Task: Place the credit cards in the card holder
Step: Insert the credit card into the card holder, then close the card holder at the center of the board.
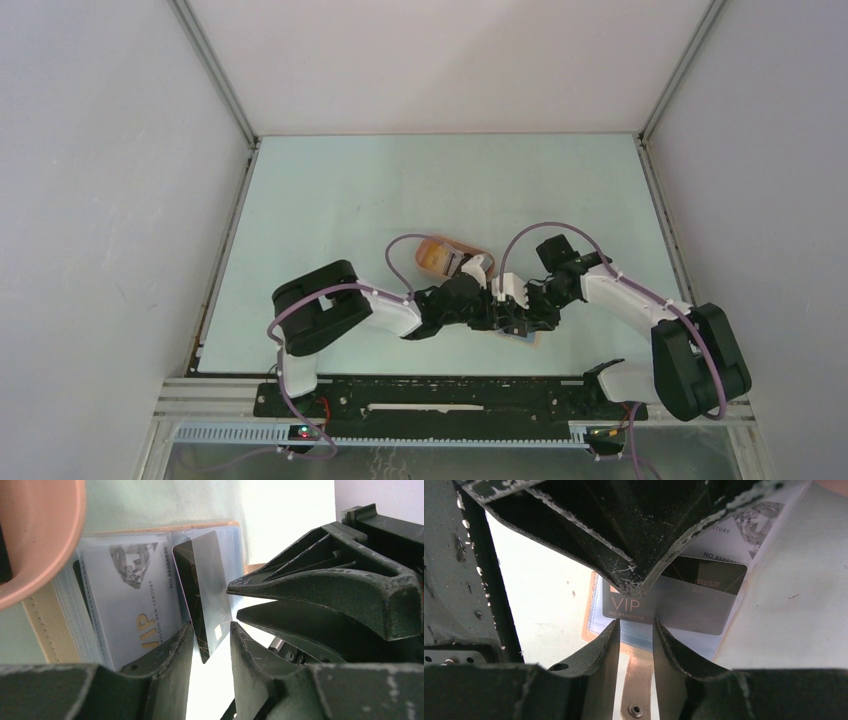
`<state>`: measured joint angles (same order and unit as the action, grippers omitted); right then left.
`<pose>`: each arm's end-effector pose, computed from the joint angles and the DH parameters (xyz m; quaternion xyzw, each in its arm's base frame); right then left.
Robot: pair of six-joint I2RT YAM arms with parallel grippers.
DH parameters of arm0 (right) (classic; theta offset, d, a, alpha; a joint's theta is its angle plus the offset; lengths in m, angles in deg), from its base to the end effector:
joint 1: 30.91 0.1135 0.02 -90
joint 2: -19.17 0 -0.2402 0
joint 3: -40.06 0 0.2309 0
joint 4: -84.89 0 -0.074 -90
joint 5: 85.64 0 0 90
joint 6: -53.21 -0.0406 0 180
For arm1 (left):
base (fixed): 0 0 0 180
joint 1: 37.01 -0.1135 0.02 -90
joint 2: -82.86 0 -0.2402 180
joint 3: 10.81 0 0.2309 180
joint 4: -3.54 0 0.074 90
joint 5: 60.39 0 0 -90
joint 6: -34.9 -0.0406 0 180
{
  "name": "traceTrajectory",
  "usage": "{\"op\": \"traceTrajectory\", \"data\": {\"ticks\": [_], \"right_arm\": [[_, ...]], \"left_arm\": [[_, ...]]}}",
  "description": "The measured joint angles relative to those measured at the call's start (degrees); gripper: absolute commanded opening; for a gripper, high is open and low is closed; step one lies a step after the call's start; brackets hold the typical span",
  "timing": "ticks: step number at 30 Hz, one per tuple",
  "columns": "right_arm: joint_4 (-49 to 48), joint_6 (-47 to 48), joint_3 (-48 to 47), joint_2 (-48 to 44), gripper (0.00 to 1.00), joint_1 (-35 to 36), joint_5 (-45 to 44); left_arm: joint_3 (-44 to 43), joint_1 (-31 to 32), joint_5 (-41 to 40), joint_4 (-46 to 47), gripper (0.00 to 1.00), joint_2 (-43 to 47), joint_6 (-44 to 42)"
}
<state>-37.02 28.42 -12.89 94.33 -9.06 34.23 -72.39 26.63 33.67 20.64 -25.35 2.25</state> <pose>0.1694 0.0897 0.1508 -0.6789 0.6830 0.2085 0.1708 0.1543 -0.3178 0.1174 0.0652 0.8611 -0.4530 0.2212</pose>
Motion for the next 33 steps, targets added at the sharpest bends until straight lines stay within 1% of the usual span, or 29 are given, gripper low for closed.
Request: {"op": "traceTrajectory", "data": {"ticks": [9, 24, 29, 33], "right_arm": [[0.1, -0.1, 0.0, -1.8, 0.38, -1.2, 0.9], [0.9, -1.5, -1.0, -6.1, 0.38, -9.2, 2.2], [1.3, -2.5, -1.2, -6.5, 0.39, -11.7, 2.9], [2.7, -2.6, -1.9, -8.0, 0.41, -13.9, 4.7]], "left_arm": [[-2.7, -0.2, 0.0, -3.7, 0.39, -0.5, -2.2], [-6.5, -0.3, 1.7, -4.9, 0.39, -3.2, -5.3], [-6.9, -0.4, 2.0, -4.8, 0.41, -3.5, -6.4], [-6.3, -0.4, 0.0, -5.9, 0.45, -1.6, -8.8]]}}
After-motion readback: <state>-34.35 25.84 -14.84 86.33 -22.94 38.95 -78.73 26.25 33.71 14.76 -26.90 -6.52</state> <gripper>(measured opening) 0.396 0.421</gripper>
